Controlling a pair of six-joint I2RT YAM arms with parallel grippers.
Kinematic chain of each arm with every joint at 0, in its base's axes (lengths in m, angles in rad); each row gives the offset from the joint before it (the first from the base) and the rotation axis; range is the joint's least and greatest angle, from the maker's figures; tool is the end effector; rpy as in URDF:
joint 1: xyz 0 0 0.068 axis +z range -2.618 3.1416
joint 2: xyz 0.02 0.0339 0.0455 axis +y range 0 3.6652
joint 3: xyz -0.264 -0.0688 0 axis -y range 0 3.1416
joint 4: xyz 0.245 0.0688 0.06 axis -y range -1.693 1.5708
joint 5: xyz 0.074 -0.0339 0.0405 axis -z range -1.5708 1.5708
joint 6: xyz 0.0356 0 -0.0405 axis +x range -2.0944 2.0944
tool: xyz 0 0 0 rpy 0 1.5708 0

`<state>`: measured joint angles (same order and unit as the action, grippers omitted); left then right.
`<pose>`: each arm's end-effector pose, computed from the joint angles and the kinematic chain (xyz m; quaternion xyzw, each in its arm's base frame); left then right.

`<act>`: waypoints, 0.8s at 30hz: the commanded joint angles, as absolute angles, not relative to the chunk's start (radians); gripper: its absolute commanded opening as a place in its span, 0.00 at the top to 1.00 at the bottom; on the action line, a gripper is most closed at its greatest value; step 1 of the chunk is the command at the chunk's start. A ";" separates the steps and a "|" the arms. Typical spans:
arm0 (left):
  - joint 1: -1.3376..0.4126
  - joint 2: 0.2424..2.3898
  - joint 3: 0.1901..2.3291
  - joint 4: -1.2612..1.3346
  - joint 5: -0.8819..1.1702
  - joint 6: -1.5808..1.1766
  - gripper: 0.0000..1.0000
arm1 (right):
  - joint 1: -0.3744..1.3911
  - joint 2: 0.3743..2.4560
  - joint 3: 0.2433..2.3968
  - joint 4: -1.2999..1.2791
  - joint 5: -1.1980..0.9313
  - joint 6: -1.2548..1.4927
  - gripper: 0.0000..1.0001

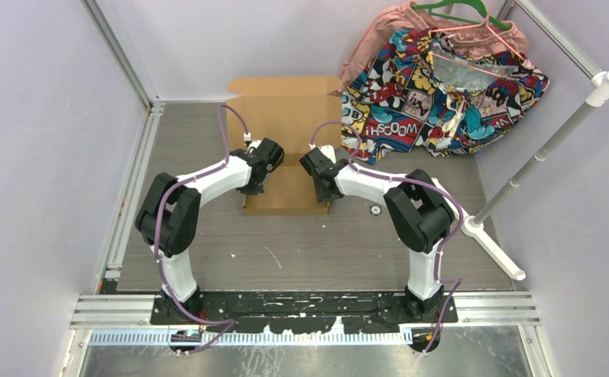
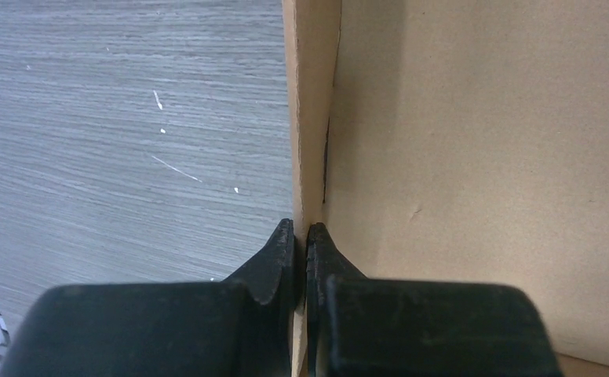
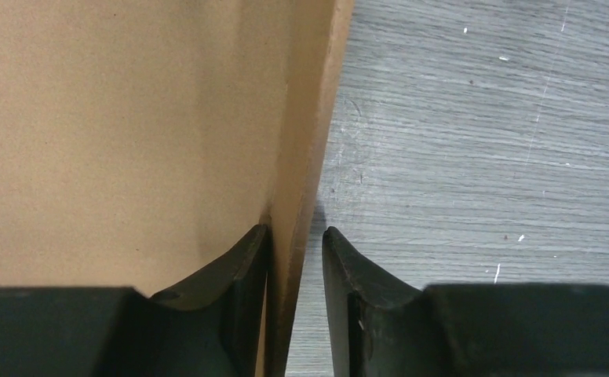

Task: Fold the paper box
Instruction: Fold the paper box at the center of the board.

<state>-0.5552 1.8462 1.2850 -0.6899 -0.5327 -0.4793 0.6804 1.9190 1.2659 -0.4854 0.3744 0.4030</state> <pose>0.3189 -0.1765 0.1886 -0.0057 0.9533 0.1499 0.2620 0.3082 0.2327 0.1632 -0.0931 0.9560 -0.0471 0.2743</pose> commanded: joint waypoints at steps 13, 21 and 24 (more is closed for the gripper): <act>-0.565 1.992 1.388 -0.734 -0.758 -0.401 1.00 | 0.586 1.889 1.303 -0.481 0.346 0.365 0.62; -0.589 2.031 1.415 -0.754 -0.827 -0.365 1.00 | 0.563 1.911 1.317 -0.472 0.324 0.359 0.63; -0.601 2.054 1.447 -0.783 -0.865 -0.357 1.00 | 0.562 1.916 1.320 -0.471 0.320 0.359 0.63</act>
<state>-0.6044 1.9892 1.4258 -0.7113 -0.6949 -0.3988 0.5869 1.9224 1.2766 -0.4477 0.2699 0.3939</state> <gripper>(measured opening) 0.032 0.372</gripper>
